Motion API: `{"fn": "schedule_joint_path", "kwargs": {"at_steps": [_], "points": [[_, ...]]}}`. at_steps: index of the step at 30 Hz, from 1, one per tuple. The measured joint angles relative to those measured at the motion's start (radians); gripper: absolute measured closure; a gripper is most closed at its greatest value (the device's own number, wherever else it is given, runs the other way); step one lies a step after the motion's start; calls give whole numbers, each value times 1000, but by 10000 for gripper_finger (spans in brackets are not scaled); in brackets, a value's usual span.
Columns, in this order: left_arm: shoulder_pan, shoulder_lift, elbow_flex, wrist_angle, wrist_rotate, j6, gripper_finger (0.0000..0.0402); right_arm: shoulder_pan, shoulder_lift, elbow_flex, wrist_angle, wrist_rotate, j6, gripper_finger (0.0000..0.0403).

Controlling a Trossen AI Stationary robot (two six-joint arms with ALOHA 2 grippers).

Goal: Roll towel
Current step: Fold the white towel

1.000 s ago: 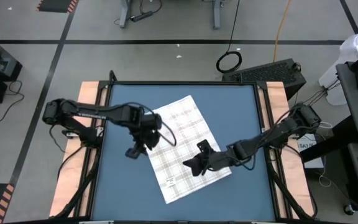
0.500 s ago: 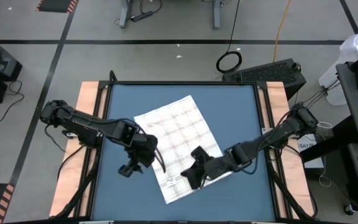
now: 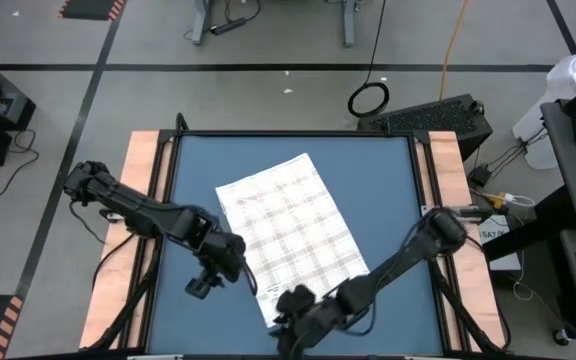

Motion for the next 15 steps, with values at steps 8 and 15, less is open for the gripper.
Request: {"fn": "schedule_joint_path", "kwargs": {"at_steps": [8, 15], "points": [[-32, -36, 0, -6, -28, -84, 249, 3, 247, 212, -22, 17, -210, 216], [-46, -52, -29, -31, -75, -107, 249, 4, 305, 280, -146, 43, -190, 240]]}}
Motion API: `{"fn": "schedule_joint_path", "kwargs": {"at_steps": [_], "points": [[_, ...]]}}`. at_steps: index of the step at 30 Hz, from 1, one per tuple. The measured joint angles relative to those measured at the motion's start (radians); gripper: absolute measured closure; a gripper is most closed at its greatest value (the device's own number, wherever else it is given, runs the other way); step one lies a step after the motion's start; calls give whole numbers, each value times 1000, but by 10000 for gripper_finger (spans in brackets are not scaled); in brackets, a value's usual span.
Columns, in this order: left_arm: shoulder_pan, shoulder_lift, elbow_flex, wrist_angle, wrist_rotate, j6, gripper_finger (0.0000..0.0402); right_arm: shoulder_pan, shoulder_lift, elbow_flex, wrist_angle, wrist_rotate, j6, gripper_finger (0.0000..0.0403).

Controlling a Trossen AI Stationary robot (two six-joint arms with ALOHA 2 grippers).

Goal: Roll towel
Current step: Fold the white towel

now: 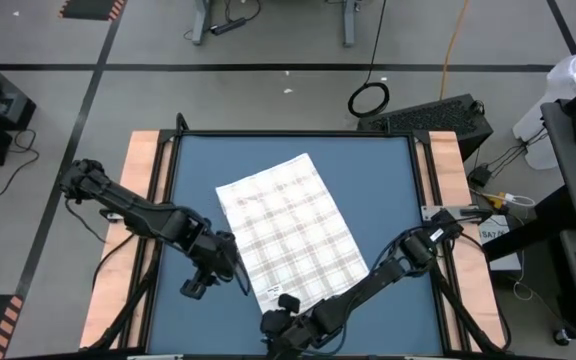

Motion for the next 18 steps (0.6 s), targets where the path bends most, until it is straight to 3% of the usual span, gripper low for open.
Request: {"fn": "schedule_joint_path", "kwargs": {"at_steps": [6, 18], "points": [[-29, 0, -44, 13, -21, -54, 249, -1, -25, 0, -135, 35, 0, 239], [-101, 0, -72, 74, -96, -156, 250, -14, -26, 0, -151, 33, -37, 228]]}}
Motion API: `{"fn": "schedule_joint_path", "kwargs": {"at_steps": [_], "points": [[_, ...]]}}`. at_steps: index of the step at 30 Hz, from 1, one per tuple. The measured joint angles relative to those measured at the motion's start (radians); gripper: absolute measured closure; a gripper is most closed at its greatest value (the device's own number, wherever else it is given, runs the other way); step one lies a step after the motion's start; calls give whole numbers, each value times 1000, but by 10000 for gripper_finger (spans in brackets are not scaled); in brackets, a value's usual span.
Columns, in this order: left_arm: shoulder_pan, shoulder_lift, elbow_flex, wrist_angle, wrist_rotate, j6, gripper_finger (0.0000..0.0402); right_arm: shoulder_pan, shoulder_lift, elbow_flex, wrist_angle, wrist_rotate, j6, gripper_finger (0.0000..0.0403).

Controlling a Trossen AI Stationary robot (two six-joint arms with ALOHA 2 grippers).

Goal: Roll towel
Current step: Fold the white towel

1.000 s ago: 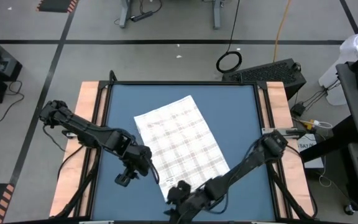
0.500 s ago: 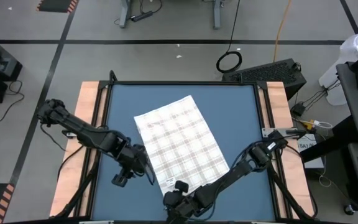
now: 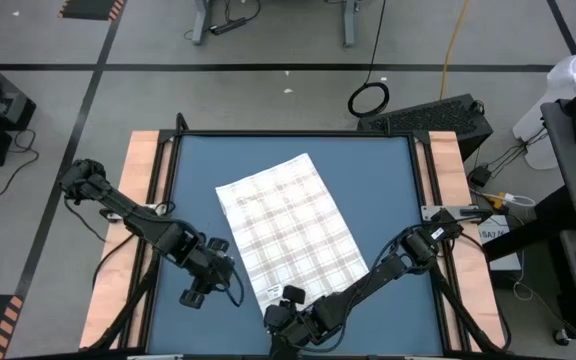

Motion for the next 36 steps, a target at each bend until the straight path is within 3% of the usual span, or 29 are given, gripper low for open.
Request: {"fn": "schedule_joint_path", "kwargs": {"at_steps": [8, 31, 36], "points": [[-11, 0, 0, 37, -53, 1, 250, -25, 5, 0, 19, -100, -4, 231], [-11, 0, 0, 40, -81, 4, 249, -35, 53, 0, 17, -98, -129, 232], [-4, 0, 0, 40, -85, 11, 249, -33, 53, 0, 0, -97, -173, 248]]}}
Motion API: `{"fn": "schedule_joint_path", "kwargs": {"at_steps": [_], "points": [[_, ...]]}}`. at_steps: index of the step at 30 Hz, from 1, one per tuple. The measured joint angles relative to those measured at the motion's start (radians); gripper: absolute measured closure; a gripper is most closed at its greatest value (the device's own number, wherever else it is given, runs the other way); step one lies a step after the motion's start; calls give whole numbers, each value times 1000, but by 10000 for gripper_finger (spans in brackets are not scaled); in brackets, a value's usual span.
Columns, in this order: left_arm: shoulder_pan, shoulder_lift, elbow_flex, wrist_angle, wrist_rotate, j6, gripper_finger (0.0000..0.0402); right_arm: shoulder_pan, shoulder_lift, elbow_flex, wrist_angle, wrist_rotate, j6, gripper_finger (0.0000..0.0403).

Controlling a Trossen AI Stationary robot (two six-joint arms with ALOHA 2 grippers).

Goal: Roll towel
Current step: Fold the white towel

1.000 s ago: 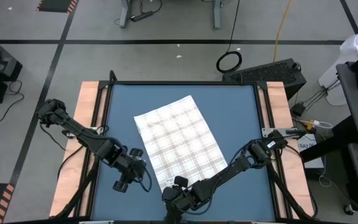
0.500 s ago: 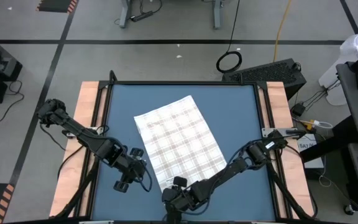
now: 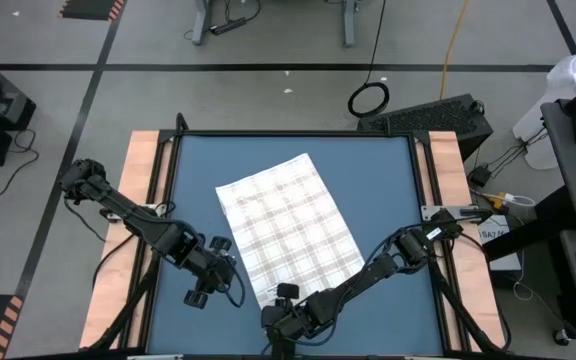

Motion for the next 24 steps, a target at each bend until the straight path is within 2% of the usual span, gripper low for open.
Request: {"fn": "schedule_joint_path", "kwargs": {"at_steps": [9, 15, 19, 24], "points": [[37, 0, 0, 0, 0, -1, 249, 0, 5, 0, -20, 3, -21, 323], [54, 0, 0, 4, 0, -1, 249, -2, 14, 2, 7, -42, 74, 390], [40, 0, 0, 64, -1, -11, 249, -2, 4, 0, 34, -88, 110, 392], [2, 0, 0, 224, -2, -8, 239, -11, -27, -3, 50, -171, 153, 399]]}}
